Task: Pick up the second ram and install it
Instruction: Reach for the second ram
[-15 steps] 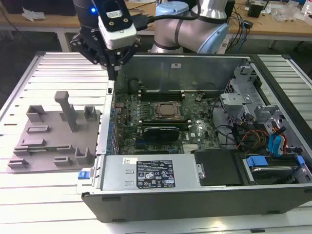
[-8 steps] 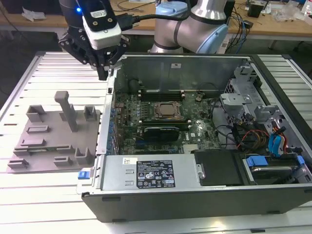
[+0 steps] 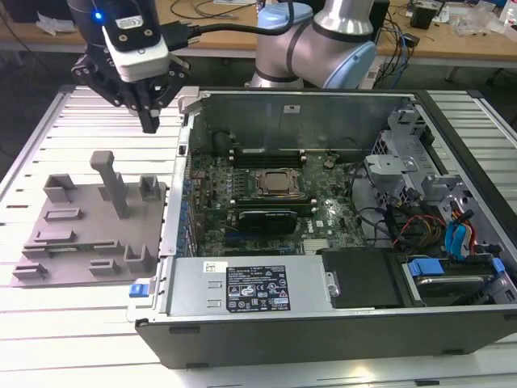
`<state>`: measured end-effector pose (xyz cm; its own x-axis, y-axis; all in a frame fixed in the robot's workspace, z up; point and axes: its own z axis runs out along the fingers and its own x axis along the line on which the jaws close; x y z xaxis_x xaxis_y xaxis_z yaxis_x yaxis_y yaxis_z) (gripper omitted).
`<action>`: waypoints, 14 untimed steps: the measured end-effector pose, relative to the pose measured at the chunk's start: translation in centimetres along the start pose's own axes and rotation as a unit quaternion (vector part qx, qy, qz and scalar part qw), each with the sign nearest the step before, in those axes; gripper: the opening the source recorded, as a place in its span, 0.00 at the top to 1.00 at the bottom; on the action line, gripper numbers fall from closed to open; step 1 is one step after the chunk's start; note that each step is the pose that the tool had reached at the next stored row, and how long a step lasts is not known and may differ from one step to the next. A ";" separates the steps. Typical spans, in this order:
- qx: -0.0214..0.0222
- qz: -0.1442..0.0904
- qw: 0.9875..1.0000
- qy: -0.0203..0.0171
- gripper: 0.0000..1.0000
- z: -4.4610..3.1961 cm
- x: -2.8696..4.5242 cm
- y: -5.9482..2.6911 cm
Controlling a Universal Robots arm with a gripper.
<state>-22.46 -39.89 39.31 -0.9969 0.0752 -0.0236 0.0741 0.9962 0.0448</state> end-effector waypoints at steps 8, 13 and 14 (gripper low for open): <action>0.000 0.000 1.000 0.000 0.92 -0.06 2.85 -0.21; 0.000 0.000 1.000 0.000 0.92 -0.07 4.05 -0.30; 0.000 0.000 1.000 0.000 0.92 -0.07 4.42 -0.33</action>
<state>-26.89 -39.88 39.26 -0.9969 0.0753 -0.0238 0.0742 0.9962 0.0449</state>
